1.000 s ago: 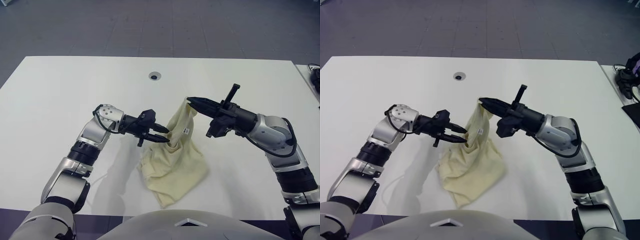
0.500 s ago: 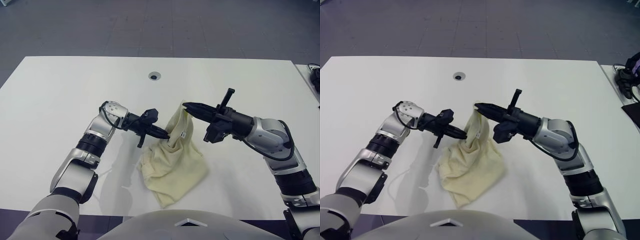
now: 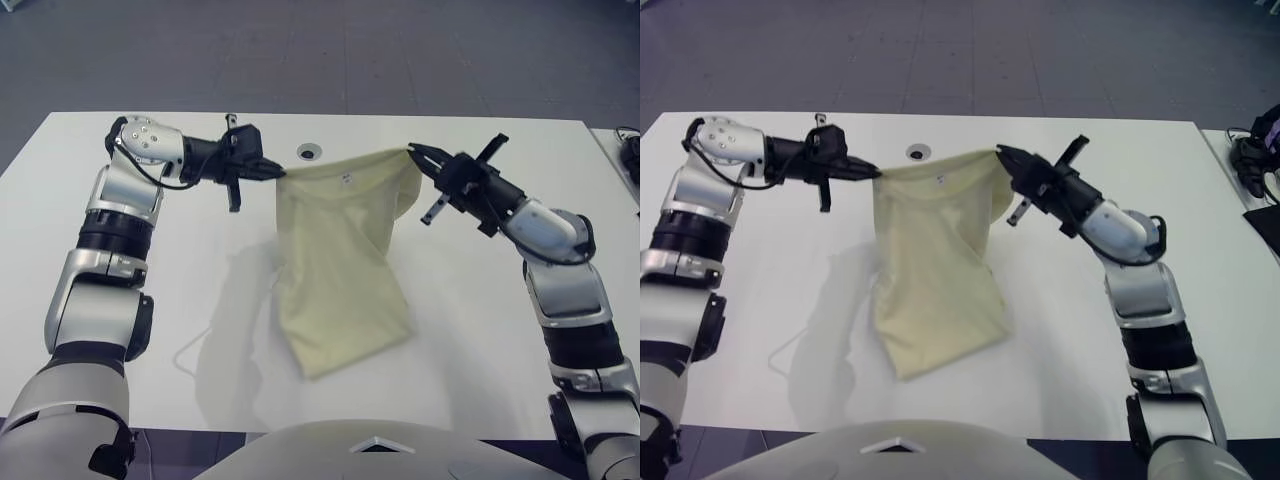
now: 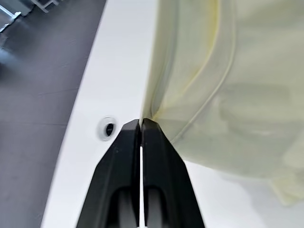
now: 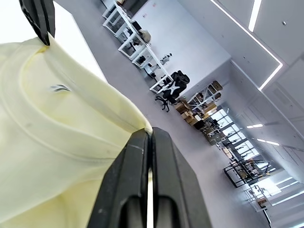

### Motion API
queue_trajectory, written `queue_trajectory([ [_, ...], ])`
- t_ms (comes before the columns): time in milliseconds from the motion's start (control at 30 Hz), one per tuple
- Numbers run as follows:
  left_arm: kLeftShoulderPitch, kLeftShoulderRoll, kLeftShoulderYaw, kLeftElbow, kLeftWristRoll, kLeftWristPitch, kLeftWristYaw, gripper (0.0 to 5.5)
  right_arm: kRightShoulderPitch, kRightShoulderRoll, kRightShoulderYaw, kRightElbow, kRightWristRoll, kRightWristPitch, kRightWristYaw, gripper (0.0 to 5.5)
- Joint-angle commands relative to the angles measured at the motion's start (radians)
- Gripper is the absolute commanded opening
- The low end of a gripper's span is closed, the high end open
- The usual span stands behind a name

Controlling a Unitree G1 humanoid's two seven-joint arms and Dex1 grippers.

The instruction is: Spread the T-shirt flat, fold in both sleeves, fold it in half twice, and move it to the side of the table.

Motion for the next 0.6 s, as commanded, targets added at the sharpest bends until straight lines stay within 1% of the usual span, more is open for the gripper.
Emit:
queue_trajectory([
  [33, -0.173, -0.045, -0.053, 0.212, 0.137, -0.129, 0.169, 0.01, -0.158, 0.027, 0.038, 0.187, -0.055, 0.018, -0.027, 0.00],
  [167, -0.311, -0.078, -0.125, 0.422, 0.295, -0.228, 0.432, 0.01, -0.377, 0.065, 0.092, 0.536, -0.149, -0.111, -0.109, 0.00],
  [267, -0.389, -0.098, -0.168, 0.522, 0.387, -0.236, 0.617, 0.01, -0.564, 0.104, 0.133, 0.867, -0.217, -0.239, -0.201, 0.00],
  [333, -0.429, -0.111, -0.194, 0.563, 0.437, -0.227, 0.723, 0.01, -0.669, 0.119, 0.154, 1.047, -0.262, -0.295, -0.279, 0.00],
  [467, -0.493, -0.117, -0.231, 0.602, 0.512, -0.211, 0.877, 0.01, -0.813, 0.127, 0.186, 1.252, -0.332, -0.343, -0.422, 0.00],
  [600, -0.556, -0.113, -0.264, 0.624, 0.582, -0.203, 0.980, 0.01, -0.912, 0.110, 0.205, 1.347, -0.379, -0.379, -0.505, 0.00],
])
